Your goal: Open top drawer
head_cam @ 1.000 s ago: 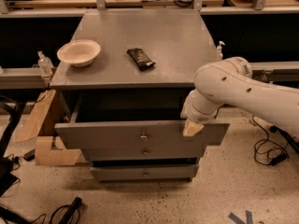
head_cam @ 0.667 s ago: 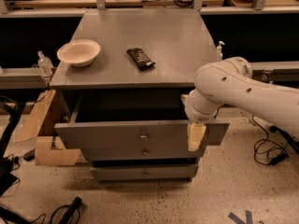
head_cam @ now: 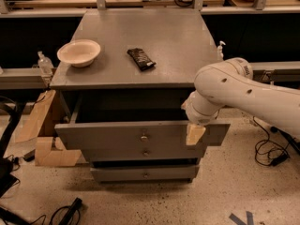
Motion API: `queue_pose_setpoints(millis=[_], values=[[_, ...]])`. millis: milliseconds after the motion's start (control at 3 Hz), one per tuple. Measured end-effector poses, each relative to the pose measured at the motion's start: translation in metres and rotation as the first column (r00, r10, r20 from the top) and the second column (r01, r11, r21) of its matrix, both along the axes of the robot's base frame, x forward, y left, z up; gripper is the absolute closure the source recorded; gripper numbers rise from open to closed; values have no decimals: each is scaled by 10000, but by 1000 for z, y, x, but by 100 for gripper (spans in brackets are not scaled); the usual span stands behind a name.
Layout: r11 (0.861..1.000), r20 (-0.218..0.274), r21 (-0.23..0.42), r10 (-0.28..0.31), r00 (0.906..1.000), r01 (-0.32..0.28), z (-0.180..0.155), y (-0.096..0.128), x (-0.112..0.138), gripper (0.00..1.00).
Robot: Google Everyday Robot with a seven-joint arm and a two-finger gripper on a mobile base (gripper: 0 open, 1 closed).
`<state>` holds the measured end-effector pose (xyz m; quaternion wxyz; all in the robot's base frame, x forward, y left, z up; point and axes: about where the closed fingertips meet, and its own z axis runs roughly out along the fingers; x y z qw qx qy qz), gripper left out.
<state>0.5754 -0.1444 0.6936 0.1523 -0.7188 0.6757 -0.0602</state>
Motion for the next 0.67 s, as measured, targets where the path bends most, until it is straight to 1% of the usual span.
queue_pose_setpoints(millis=[333,667], values=[[9992,-316,-361,-206,9993,195,0,1,-17,50],[9960,-914,-841,-374,9951,297,4,10,-48,82]])
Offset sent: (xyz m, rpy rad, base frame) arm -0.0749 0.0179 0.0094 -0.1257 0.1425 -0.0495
